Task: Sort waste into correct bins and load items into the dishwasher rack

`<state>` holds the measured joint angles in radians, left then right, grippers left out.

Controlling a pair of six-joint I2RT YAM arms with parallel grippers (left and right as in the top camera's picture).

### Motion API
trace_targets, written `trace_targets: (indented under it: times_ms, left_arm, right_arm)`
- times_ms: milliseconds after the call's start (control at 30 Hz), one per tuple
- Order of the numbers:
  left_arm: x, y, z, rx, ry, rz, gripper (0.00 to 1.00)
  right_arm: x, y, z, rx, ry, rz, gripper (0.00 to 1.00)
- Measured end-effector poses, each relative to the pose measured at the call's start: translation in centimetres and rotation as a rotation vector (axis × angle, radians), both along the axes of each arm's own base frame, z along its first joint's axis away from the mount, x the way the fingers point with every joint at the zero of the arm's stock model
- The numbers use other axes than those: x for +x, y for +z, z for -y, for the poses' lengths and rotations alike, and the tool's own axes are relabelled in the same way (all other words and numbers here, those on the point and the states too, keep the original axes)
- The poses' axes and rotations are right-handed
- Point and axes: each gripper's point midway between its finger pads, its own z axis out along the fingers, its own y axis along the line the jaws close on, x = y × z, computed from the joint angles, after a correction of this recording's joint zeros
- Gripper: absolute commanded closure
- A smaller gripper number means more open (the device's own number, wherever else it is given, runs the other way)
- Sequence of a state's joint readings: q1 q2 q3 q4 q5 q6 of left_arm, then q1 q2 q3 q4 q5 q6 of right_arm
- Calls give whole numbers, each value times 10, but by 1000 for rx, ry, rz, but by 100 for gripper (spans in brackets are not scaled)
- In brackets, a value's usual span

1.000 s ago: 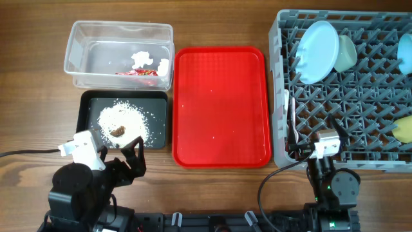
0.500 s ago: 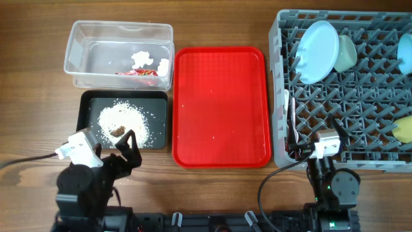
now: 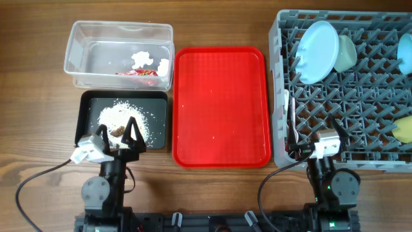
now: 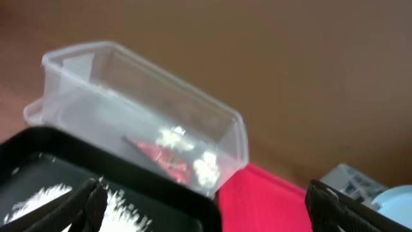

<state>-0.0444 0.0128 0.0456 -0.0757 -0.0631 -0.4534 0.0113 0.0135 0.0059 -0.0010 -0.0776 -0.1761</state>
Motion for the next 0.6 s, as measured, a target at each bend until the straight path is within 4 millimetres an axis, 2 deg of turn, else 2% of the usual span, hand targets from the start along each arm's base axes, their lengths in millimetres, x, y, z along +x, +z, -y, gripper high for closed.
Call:
trace_targets:
  times_ms: [100, 600]
  left_arm:
    - [2, -16, 1, 9, -6, -33, 0]
    - [2, -15, 1, 17, -9, -30, 0]
  right_arm:
    - [0, 0, 0, 0, 0, 1, 0]
    - [0, 0, 0, 0, 0, 1, 0]
